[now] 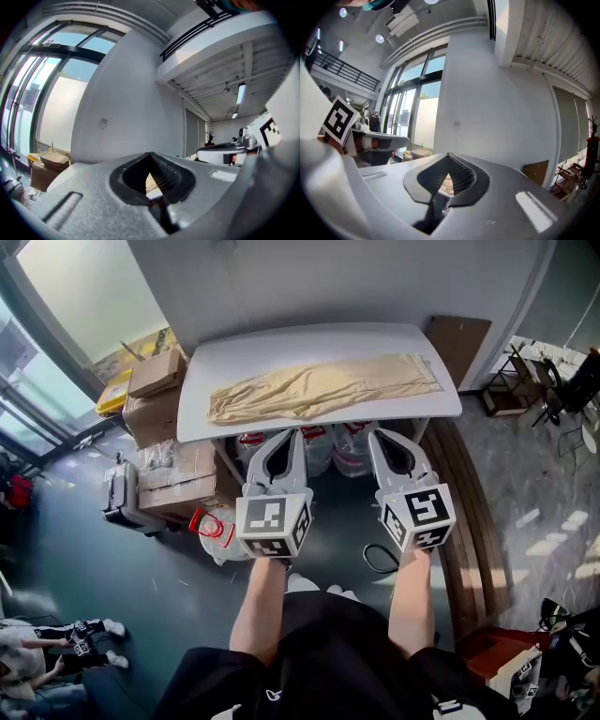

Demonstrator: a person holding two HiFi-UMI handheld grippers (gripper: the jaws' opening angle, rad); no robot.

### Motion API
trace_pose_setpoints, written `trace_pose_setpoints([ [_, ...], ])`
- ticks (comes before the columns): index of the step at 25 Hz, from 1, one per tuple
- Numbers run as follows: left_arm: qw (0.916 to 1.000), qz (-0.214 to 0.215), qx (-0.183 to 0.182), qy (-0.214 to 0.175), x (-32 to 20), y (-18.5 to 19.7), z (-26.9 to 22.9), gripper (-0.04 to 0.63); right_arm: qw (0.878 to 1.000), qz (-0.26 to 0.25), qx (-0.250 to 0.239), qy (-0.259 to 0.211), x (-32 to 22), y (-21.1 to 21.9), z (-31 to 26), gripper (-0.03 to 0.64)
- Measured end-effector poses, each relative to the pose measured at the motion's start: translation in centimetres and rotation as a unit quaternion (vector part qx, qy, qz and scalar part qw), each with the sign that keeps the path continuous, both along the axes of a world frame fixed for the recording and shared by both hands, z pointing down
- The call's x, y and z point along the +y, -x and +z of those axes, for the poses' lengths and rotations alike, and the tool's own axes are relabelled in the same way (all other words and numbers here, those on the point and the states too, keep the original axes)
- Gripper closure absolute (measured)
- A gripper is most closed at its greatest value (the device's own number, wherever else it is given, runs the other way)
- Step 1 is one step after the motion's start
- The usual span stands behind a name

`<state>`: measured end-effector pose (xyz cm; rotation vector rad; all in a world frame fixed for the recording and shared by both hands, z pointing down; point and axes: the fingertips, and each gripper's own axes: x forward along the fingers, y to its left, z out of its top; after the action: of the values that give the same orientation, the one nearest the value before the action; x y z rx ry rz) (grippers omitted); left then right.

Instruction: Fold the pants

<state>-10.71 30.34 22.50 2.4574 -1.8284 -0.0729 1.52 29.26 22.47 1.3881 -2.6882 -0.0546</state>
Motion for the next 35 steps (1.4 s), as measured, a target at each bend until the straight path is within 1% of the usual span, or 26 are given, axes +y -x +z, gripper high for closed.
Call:
trace_pose_setpoints([
  [5, 1.0, 0.003, 0.006, 0.006, -0.8, 1.1, 0.5, 0.592, 1.0, 0.021, -0.004, -0.012, -1.1, 0.8, -0.2, 0.612],
  [10, 0.9994, 0.009, 0.011, 0.03, -2.5, 3.2, 1.7, 0.592, 0.998, 0.059, -0.007, -0.006, -2.8, 1.3, 0.4, 0.612],
  [14, 0.9988, 0.016, 0.019, 0.041, -4.2, 5.0, 2.5, 0.592, 0.996, 0.087, -0.016, -0.008, -4.6, 2.2, 0.4, 0.612],
  [18, 0.9984, 0.018, 0.032, 0.043, -5.2, 7.1, 3.3, 0.592, 0.995, 0.084, -0.035, -0.033, -5.5, 4.4, -0.6, 0.612],
  [21, 0.9984, 0.01, 0.037, 0.042, -5.8, 9.6, 3.9, 0.592, 0.994, 0.082, -0.048, -0.054, -5.9, 6.1, -1.2, 0.612],
  [24, 0.9982, -0.005, 0.044, 0.041, -6.6, 12.5, 4.1, 0.592, 0.993, 0.089, -0.057, -0.06, -6.4, 7.2, -1.1, 0.612],
  [26, 0.9981, -0.011, 0.049, 0.037, -7.2, 13.5, 3.7, 0.592, 0.992, 0.097, -0.058, -0.058, -7.0, 7.0, -1.1, 0.612],
  [29, 0.9983, -0.015, 0.049, 0.027, -8.5, 13.5, 3.0, 0.592, 0.991, 0.107, -0.056, -0.059, -8.5, 6.3, -1.4, 0.612],
  [32, 0.9988, -0.003, 0.044, 0.022, -10.3, 11.7, 2.8, 0.592, 0.99, 0.114, -0.057, -0.065, -10.1, 4.8, -1.4, 0.612],
  [33, 0.9989, 0.002, 0.043, 0.021, -11.0, 10.8, 2.8, 0.592, 0.989, 0.112, -0.061, -0.073, -10.7, 4.2, -1.5, 0.612],
  [35, 0.999, 0.012, 0.037, 0.021, -12.7, 8.8, 3.2, 0.592, 0.986, 0.099, -0.08, -0.106, -11.7, 2.9, -2.3, 0.612],
])
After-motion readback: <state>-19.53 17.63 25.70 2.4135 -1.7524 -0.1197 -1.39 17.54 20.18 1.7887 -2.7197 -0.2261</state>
